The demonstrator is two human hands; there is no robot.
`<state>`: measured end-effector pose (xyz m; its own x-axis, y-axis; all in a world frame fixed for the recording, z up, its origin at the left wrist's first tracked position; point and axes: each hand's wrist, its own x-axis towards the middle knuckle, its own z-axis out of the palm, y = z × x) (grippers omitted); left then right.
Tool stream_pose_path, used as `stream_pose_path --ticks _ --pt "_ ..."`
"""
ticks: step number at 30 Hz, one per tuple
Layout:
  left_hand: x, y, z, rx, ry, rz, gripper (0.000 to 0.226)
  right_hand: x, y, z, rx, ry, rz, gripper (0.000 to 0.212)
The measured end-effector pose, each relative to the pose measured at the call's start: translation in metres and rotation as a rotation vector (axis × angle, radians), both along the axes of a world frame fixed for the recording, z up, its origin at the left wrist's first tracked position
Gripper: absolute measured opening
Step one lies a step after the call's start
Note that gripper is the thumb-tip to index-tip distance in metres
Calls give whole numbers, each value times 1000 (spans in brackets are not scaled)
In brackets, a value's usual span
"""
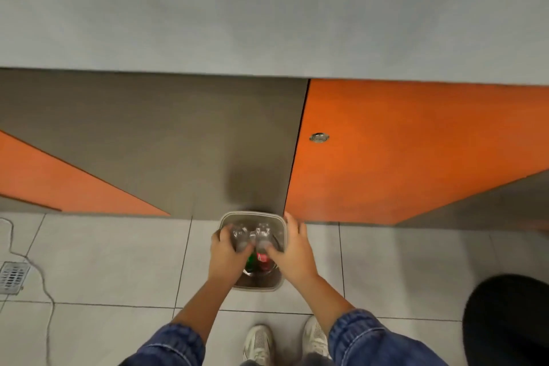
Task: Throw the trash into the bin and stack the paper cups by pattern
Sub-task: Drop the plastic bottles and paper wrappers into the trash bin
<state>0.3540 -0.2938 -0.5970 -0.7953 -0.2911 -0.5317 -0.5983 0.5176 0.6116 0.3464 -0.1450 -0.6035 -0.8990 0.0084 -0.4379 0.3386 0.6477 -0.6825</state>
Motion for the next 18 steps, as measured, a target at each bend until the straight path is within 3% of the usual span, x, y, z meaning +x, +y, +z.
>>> stream_pose_path --ticks 8,12,18 --pt "-7 36 184 -69 460 -353 22 9 30 158 -108 414 -202 30" --pt "-24 65 292 -91 748 -591 28 2 51 255 -143 620 -251 27" --pt "-66 115 443 12 1052 -593 23 -34 101 388 -158 1088 -390 16"
